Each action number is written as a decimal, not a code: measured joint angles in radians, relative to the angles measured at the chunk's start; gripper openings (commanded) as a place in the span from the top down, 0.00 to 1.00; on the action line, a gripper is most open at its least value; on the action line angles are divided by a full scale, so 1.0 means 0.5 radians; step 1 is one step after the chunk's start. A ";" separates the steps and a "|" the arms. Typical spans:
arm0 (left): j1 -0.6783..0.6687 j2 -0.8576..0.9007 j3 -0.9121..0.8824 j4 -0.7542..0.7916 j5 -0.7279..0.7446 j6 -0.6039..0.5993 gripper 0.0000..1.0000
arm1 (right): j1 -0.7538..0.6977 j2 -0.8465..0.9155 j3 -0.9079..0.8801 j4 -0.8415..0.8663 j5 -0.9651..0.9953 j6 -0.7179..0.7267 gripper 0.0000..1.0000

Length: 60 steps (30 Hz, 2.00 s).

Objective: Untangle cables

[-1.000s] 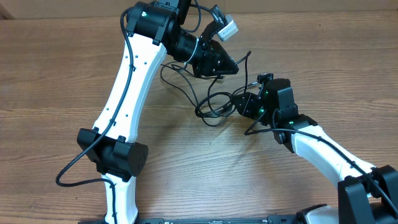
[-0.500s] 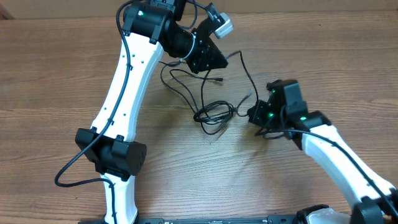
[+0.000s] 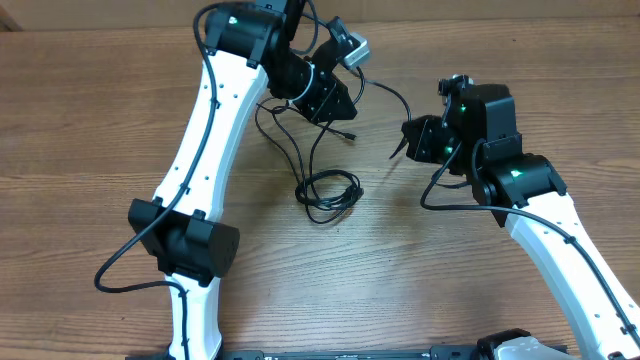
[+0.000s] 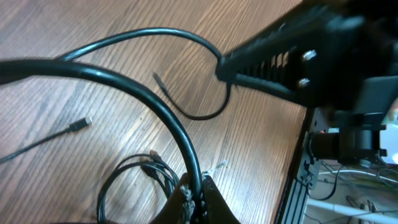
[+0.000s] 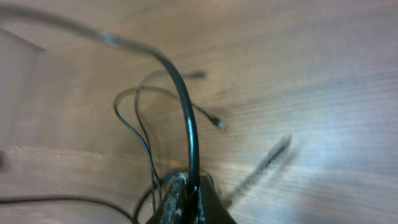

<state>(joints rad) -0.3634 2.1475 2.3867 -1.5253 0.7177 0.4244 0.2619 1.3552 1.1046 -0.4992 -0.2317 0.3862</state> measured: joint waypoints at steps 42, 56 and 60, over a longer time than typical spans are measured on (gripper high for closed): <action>0.262 0.537 0.156 0.052 -0.958 -0.962 0.20 | -0.045 0.877 0.005 -0.105 -0.304 0.250 0.00; -0.064 0.349 0.269 -0.299 -0.696 -0.660 0.23 | -0.633 0.877 0.005 -0.477 -0.063 0.523 0.00; -0.149 0.349 0.216 -0.318 -0.793 -0.768 0.18 | -0.803 0.877 0.005 -0.569 -0.003 0.532 0.00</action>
<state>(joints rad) -0.4377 2.3219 2.4947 -1.6844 0.3210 0.0402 -0.1394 1.7935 1.1072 -0.7837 -0.2333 0.6521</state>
